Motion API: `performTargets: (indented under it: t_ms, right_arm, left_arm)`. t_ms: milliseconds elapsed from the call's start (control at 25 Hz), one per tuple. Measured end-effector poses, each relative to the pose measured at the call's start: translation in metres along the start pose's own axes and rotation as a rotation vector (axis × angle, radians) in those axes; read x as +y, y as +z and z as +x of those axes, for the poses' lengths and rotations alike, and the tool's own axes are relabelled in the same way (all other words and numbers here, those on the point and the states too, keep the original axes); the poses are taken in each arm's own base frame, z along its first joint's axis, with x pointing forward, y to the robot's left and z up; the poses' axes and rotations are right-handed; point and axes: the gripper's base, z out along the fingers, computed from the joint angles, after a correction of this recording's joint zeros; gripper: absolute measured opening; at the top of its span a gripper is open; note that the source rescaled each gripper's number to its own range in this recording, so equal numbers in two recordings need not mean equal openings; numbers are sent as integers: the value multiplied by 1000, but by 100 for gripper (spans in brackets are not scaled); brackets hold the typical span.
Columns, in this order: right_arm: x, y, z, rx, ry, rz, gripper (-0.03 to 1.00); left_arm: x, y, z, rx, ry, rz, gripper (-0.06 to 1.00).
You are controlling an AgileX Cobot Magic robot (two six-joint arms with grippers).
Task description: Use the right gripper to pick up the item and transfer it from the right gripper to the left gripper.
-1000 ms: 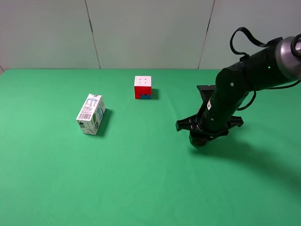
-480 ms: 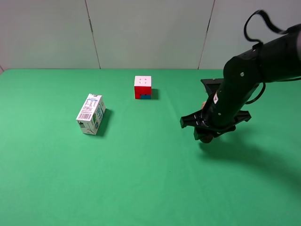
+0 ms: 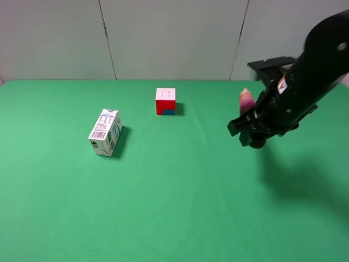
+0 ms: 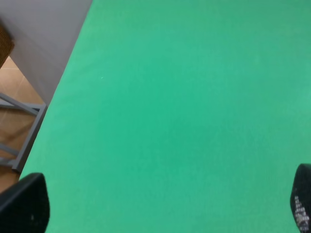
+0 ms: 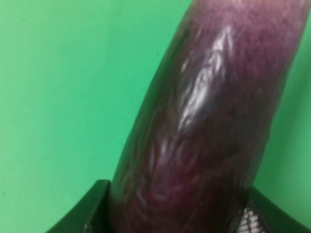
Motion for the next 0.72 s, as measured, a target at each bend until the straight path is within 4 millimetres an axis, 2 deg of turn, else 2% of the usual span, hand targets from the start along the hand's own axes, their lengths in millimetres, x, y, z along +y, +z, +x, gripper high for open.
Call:
performTargets:
  t_ms: [120, 320, 560, 720]
  right_arm:
    - [-1, -24, 3, -59, -36, -14, 2]
    - [3, -52, 12, -110, -133, -81, 2]
    - [13, -63, 20, -76, -253, -195, 2]
    - [19, -73, 16, -81, -322, -258, 2]
  left_arm:
    - [0, 0, 0, 0, 0, 0, 99]
    - [0, 0, 0, 0, 0, 0, 99]
    - [0, 0, 0, 0, 0, 0, 99]
    - [0, 0, 0, 0, 0, 1, 99]
